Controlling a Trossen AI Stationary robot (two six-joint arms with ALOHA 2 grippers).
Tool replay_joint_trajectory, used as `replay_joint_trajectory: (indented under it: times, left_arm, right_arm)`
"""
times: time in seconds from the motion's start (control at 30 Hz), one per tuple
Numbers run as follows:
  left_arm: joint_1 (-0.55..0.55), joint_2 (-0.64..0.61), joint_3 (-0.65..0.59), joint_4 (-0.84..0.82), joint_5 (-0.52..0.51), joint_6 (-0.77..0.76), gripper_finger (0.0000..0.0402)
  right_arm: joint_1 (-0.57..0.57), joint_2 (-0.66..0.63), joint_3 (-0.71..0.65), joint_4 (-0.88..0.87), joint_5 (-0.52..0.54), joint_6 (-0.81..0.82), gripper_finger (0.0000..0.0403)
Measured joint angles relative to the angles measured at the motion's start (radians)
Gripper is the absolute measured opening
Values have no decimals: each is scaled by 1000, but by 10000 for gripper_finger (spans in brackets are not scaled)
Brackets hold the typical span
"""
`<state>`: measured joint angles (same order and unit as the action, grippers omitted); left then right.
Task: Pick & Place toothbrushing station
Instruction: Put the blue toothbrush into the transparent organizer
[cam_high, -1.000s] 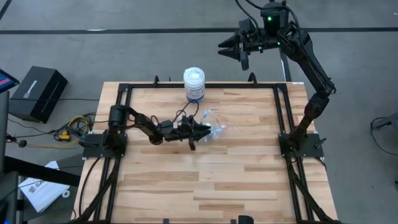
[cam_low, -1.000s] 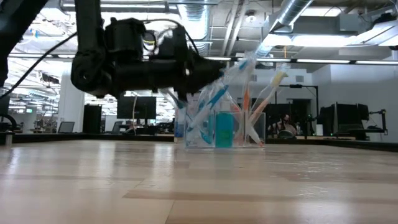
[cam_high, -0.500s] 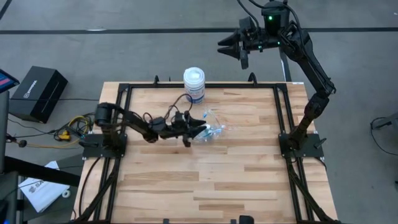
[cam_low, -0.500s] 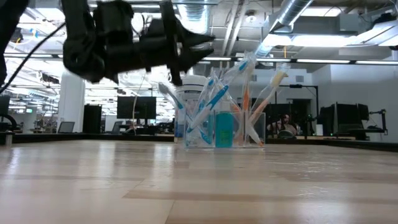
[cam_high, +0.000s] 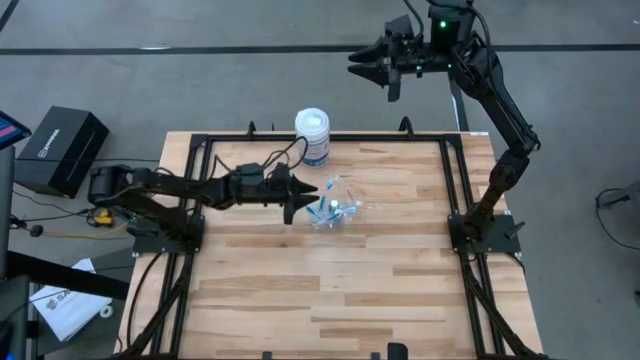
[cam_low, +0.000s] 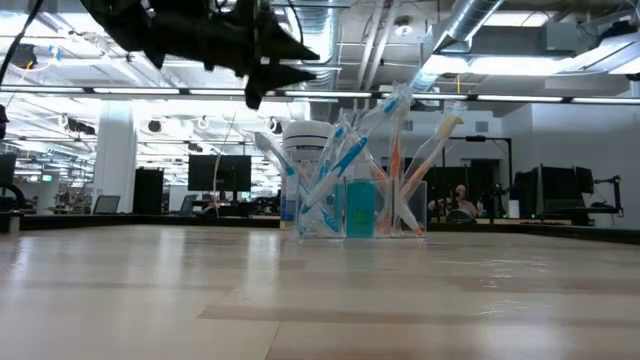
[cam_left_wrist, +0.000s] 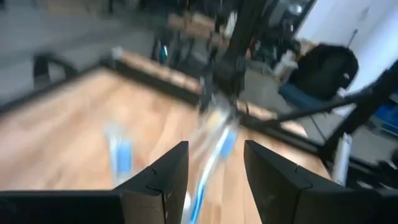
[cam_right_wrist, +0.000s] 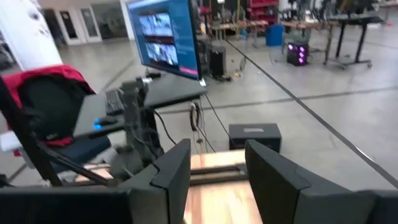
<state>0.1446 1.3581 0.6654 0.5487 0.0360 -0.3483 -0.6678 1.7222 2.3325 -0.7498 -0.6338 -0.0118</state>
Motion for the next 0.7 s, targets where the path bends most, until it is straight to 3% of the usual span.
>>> replay_joint_trajectory:
  times: [0.23,0.5,0.7]
  left_arm:
    - [23,78,40,-45,140,-49,148]
    - [27,222,216,-95,223,5,149]
    - [19,318,269,-122,268,19,150]
  right_arm:
    - [-1,-7,0,47,-23,39,146]
    - [-3,-21,0,46,-24,61,144]
    - [-2,-24,0,47,-29,65,148]
